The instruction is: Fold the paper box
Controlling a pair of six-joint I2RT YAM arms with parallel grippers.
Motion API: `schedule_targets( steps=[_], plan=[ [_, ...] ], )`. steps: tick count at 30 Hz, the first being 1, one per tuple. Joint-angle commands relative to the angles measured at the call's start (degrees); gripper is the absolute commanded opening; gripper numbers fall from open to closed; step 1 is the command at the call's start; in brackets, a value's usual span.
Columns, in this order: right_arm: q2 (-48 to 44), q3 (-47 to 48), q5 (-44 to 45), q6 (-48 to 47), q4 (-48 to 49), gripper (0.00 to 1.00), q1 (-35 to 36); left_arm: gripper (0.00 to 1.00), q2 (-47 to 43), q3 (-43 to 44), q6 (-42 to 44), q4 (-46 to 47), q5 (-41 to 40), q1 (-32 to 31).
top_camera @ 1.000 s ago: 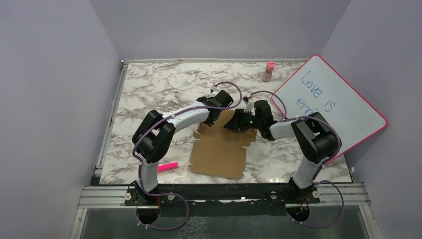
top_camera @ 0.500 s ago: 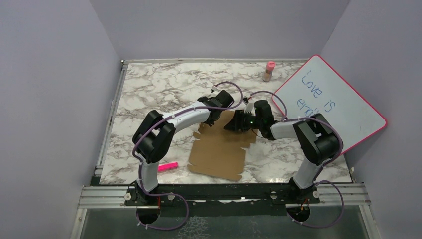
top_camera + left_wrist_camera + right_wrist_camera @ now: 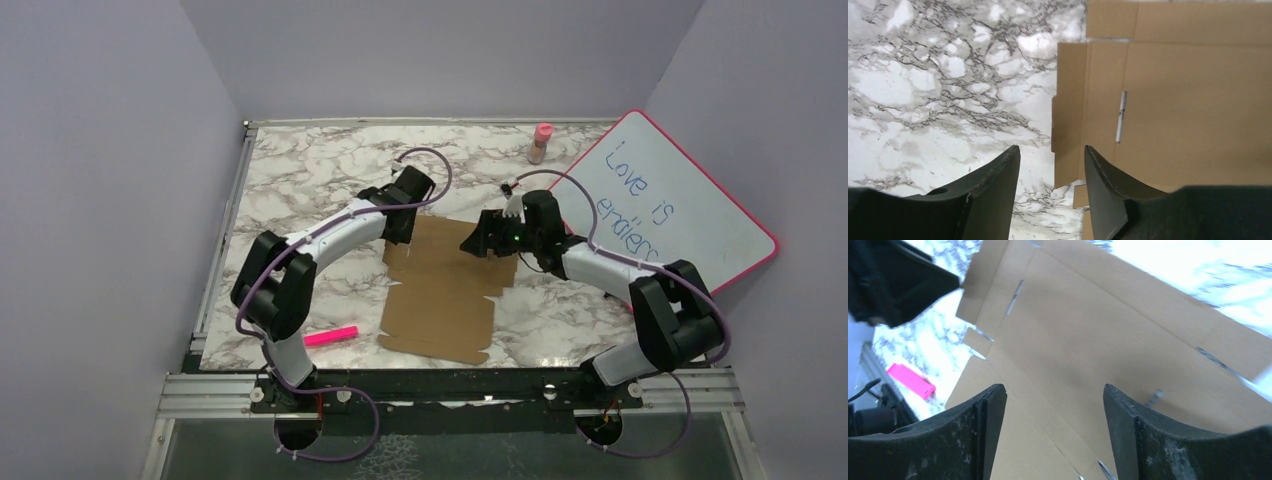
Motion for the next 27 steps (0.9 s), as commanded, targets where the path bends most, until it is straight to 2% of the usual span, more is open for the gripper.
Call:
schedule_targets(
  steps=[1,7,10,14,21,27],
  plan=[
    [-5.41,-1.22,8.87,-1.84,-8.05,0.78,-2.34,0.55,-6.6,-0.18,1.63,4.76,9.56,3.82],
    [-10.12,-3.71,15.05,-1.11,-13.48,0.81,-5.72,0.64,-6.81,-1.51,1.56,11.41,22.79,4.57],
    [-11.02,-5.54,13.69,0.13,-14.74,0.81,-8.65,0.65,-5.75,-4.23,-0.4,16.88,31.19,4.56],
    [-10.1,-7.92,10.48,1.78,-13.8,0.8,-12.19,0.67,-3.98,-7.35,-2.04,22.96,37.44,4.54],
    [-6.68,-10.09,5.78,2.96,-10.76,0.65,-13.38,0.68,0.56,-10.81,-4.55,29.7,43.9,4.54],
    [-3.21,-8.77,2.52,2.41,-9.89,0.53,-13.37,0.68,2.78,-12.98,-6.06,33.0,45.47,4.54]
  ],
)
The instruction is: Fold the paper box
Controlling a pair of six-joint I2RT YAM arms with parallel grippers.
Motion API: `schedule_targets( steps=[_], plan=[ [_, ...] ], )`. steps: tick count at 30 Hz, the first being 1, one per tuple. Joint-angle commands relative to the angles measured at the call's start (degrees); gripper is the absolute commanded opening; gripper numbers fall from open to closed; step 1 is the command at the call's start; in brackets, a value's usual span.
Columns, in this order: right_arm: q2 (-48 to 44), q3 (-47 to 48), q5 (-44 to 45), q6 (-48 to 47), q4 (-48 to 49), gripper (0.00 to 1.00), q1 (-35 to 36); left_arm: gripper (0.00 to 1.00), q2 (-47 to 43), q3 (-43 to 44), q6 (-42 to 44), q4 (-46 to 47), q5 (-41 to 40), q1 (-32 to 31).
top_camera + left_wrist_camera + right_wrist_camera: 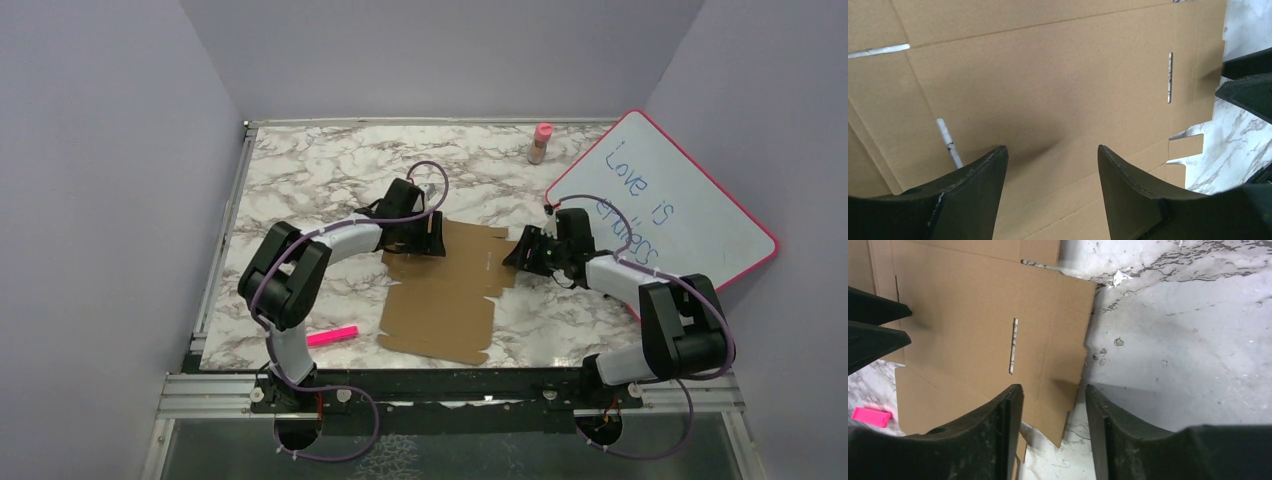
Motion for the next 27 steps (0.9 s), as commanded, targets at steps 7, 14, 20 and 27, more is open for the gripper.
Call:
schedule_targets(
  steps=[7,14,20,27],
  plan=[
    [4.83,4.87,-5.72,-2.29,0.53,0.34,-0.12,0.68,1.62,-2.65,-2.0,4.65,1.37,-0.07],
    [7.24,12.64,-7.7,-5.78,-1.72,0.15,-0.02,0.68,1.7,-3.15,-2.91,4.48,-0.14,0.02],
    [9.72,20.15,-1.89,-9.16,-10.03,0.11,2.55,0.68,1.44,-3.15,-3.21,4.88,-0.53,-0.01],
    [10.76,25.91,14.94,-12.1,-18.06,0.09,10.08,0.68,1.44,-3.63,-3.56,5.55,-0.43,-0.01]
  ],
)
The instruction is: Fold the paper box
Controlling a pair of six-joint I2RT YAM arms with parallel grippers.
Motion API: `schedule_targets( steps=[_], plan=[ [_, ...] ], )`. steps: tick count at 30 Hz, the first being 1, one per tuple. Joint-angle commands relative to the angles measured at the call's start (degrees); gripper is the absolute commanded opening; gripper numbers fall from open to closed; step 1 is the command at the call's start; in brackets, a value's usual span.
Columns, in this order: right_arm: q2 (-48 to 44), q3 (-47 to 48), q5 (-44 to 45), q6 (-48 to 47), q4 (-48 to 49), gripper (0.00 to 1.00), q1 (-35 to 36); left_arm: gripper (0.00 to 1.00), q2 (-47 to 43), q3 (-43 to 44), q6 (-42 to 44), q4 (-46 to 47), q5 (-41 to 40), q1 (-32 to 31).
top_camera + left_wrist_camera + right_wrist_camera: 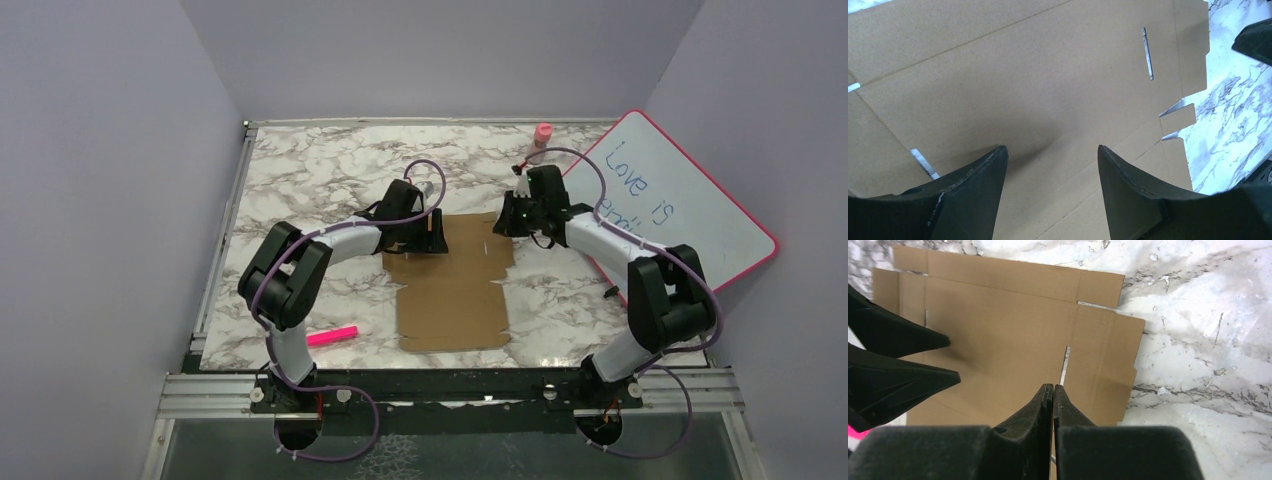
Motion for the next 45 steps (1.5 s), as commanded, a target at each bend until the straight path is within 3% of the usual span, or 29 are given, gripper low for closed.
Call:
schedule_targets(
  steps=[1,9,15,21,28,33,38,45],
  plan=[
    [1.42,3.63,13.56,-2.77,-8.37,0.09,4.47,0.68,0.95,-1.53,-0.42,-0.28,-1.19,-0.12],
    [0.32,-1.78,14.82,-0.76,-3.59,0.38,3.04,0.68,0.48,-1.89,-0.42,0.09,-1.13,-0.12],
    [-1.48,-6.88,14.06,1.54,1.17,0.44,-0.95,0.68,0.55,-2.06,-0.42,0.34,-1.19,-0.12],
    [-0.49,-9.99,4.6,3.6,6.07,0.46,-3.96,0.68,0.82,-2.2,-0.42,0.64,-0.87,-0.12],
    [0.6,-11.01,-2.7,4.51,9.95,0.36,-3.94,0.68,0.82,-2.09,-0.42,0.74,-0.68,-0.12],
    [-1.17,-9.07,-2.9,1.69,6.36,0.19,-3.85,0.68,1.0,-2.15,-0.68,1.01,-0.32,-0.12],
    [-3.81,-8.07,3.18,-0.27,3.0,0.1,-1.25,0.68,1.09,-2.19,-0.68,1.11,-0.32,-0.12],
    [-3.81,-3.26,21.1,-0.78,-5.33,0.09,8.86,0.68,1.31,-2.15,-0.81,1.06,-0.35,-0.12]
  ],
)
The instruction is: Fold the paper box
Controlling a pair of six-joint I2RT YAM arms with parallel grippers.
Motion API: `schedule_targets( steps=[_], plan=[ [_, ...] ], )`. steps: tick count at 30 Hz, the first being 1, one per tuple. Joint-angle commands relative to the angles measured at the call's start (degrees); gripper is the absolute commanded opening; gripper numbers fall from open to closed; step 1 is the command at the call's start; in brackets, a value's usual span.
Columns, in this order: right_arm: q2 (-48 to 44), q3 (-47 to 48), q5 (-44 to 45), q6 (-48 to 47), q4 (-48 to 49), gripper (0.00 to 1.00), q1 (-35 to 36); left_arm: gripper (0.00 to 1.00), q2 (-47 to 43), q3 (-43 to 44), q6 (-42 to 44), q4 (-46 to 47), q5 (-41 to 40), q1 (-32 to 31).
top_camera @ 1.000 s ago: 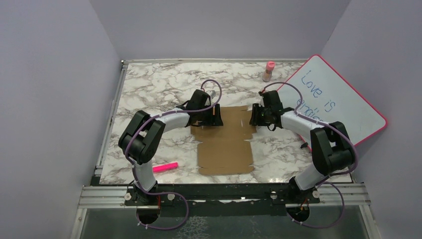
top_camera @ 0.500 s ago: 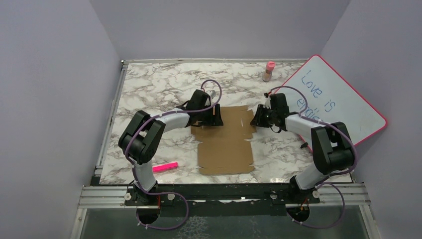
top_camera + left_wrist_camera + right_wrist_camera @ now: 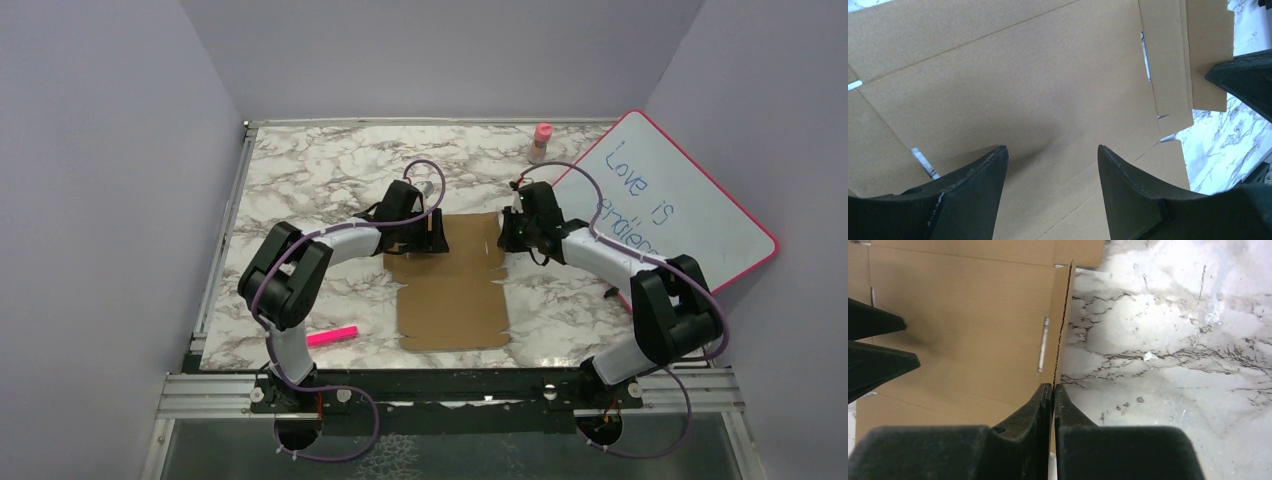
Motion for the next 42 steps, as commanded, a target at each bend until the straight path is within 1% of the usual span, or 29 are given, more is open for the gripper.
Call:
schedule_targets(
  steps=[1,10,16,20,22,25,28,31,37,42],
  plan=[
    [0.4,4.55,12.95,-1.15,-7.43,0.09,6.0,0.68,1.35,-1.3,-0.33,-1.12,-0.36,-0.12],
    [6.42,12.36,32.38,-0.17,-16.77,0.08,16.12,0.68,1.69,-1.3,-0.42,-0.82,-0.03,-0.12],
    [10.53,14.98,39.52,1.23,-20.14,0.09,18.98,0.68,1.88,-1.47,-0.64,-0.45,0.25,-0.12],
    [12.37,16.4,41.29,1.44,-20.93,0.09,20.45,0.68,1.71,-1.47,-0.85,-0.24,0.47,-0.12],
    [12.41,17.0,40.49,1.46,-21.1,0.12,20.78,0.68,1.39,-1.4,-0.94,-0.26,0.6,-0.12],
    [10.45,16.52,38.61,0.78,-19.71,0.21,20.8,0.68,0.08,-1.02,-0.99,-0.67,0.62,-0.12],
    [7.73,15.56,37.65,-1.19,-17.71,0.33,20.76,0.69,-2.22,-0.16,-0.42,-1.97,1.06,0.16],
    [5.85,15.61,36.17,-3.77,-16.75,0.42,20.11,0.71,-5.66,0.44,0.35,-3.96,1.51,1.42],
    [1.57,14.29,27.6,-7.33,-12.75,0.53,16.54,0.73,-14.06,-0.69,2.61,-8.97,1.59,7.67],
    [0.15,14.08,18.84,-9.63,-9.43,0.62,13.18,0.75,-18.39,-2.39,4.84,-12.77,1.76,15.55]
  ],
)
